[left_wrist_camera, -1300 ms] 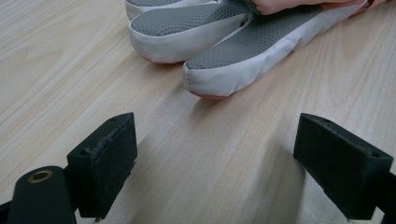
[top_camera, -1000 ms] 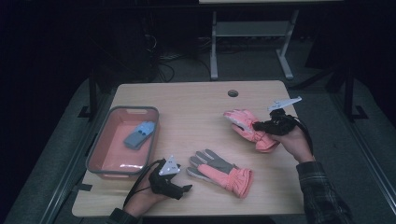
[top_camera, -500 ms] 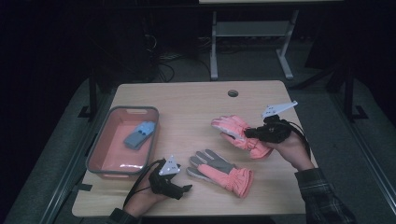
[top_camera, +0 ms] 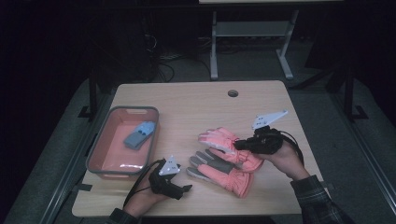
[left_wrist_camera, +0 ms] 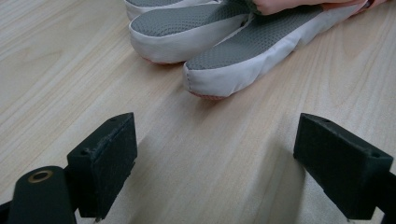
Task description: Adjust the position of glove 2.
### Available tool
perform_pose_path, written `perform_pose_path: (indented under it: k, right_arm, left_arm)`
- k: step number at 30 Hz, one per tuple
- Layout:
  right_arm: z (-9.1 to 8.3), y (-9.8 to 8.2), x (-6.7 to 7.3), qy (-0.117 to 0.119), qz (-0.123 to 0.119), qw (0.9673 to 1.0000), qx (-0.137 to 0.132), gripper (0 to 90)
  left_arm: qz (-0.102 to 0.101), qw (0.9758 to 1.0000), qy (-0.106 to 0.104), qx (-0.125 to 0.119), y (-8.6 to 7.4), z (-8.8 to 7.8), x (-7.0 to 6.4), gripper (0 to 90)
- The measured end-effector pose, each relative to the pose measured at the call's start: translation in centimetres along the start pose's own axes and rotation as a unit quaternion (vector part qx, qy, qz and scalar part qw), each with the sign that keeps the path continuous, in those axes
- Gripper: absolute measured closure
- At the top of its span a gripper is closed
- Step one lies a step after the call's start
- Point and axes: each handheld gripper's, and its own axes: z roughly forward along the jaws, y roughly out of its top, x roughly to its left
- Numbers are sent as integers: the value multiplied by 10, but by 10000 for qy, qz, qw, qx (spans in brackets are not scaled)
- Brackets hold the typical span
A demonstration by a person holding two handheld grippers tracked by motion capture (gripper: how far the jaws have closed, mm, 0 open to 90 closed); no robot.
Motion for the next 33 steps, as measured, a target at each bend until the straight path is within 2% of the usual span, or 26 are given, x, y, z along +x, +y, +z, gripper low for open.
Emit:
perform_pose_path:
  k: [7, 14, 19, 22, 23, 24, 27, 30, 33]
  right_arm:
    - [12, 1, 19, 331, -152, 9993, 87, 888]
    - [24, 0, 28, 465, -227, 9984, 223, 888]
    - [33, -1, 30, 432, -312, 9980, 325, 888]
    - [39, -3, 32, 460, -266, 9977, 431, 888]
    - [41, -4, 31, 411, -341, 9974, 477, 888]
    - [43, -5, 32, 387, -292, 9975, 521, 888]
    - [51, -9, 32, 318, -385, 9964, 688, 888]
    - [58, -13, 32, 317, -346, 9950, 885, 887]
    - [66, -20, 31, 239, -479, 9931, 1047, 886]
  left_arm:
    - [0, 10000, -3, 7, 0, 0, 0, 126]
    - [-2, 10000, -3, 8, 0, 0, 0, 126]
    - [-1, 10000, -2, 7, 0, 0, 0, 126]
    - [-3, 10000, -4, 8, 0, 0, 0, 126]
    - [1, 10000, -2, 7, 0, 0, 0, 126]
    - [-2, 10000, -3, 9, 0, 0, 0, 126]
    - [4, 10000, 0, 2, 0, 0, 0, 126]
    - [2, 10000, 2, 0, 0, 0, 0, 126]
    - [-9, 10000, -3, -10, 0, 0, 0, 126]
